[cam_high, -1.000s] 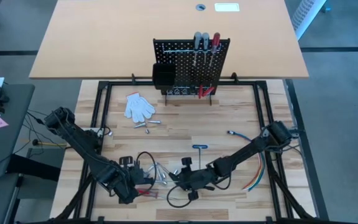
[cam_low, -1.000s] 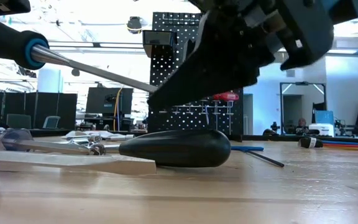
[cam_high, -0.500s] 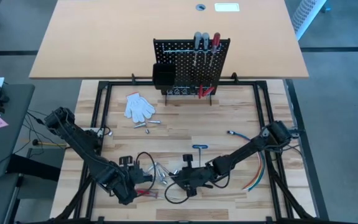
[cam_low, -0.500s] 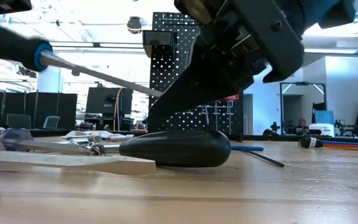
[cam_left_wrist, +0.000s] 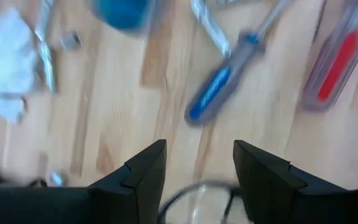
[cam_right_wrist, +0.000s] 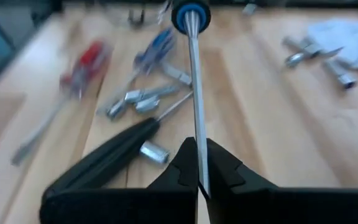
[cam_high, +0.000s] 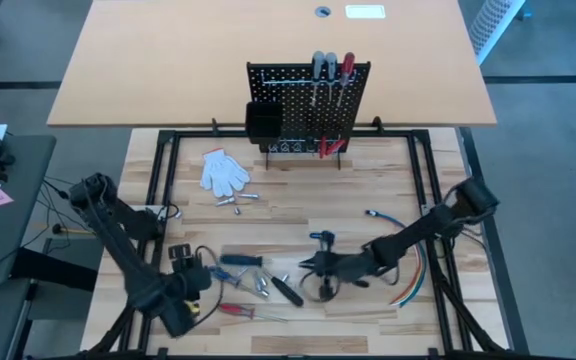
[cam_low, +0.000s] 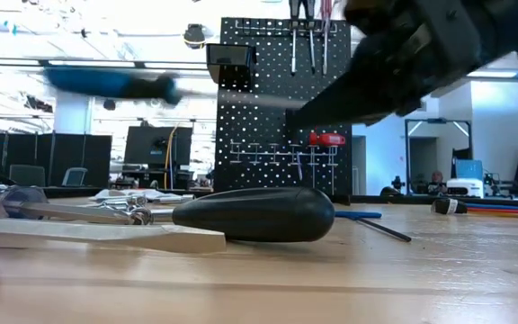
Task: Hang tools onto peg board
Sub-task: Hang the blue screwdriver on the pegboard bin
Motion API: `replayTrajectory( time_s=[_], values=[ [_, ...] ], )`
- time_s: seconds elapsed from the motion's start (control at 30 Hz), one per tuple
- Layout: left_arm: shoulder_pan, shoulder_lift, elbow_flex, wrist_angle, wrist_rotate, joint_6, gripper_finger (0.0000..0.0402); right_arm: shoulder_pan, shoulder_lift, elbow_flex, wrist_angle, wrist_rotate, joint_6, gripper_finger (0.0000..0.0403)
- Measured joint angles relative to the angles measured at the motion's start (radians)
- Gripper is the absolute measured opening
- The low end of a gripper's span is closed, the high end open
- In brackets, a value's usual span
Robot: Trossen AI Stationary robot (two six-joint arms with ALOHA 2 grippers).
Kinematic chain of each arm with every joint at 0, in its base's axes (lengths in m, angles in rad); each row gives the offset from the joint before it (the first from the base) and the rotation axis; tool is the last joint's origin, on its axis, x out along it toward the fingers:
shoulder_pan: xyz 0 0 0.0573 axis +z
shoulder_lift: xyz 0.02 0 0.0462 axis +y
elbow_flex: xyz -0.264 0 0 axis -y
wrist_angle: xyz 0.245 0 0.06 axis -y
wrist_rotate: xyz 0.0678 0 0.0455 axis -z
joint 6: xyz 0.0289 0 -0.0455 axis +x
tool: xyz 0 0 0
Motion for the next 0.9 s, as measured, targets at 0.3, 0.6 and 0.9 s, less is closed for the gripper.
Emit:
replayTrajectory(
  time_s=[0.3, 0.6, 0.9],
  values=[
    [-0.073, 0.000, -0.163, 0.515, -0.506, 0.133, 0.0176, -0.003, -0.065, -0.289, 0.700, -0.031, -0.054, 0.0008],
    [0.152, 0.001, -0.493, 1.617, -0.482, 0.869, 0.0175, -0.004, 0.015, -0.301, 1.010, -0.215, -0.115, 0.0008],
    [0.417, 0.007, -0.581, 2.262, -0.037, 1.343, 0.0175, 0.015, 0.015, -0.261, 1.035, -0.264, -0.178, 0.0007]
  ],
)
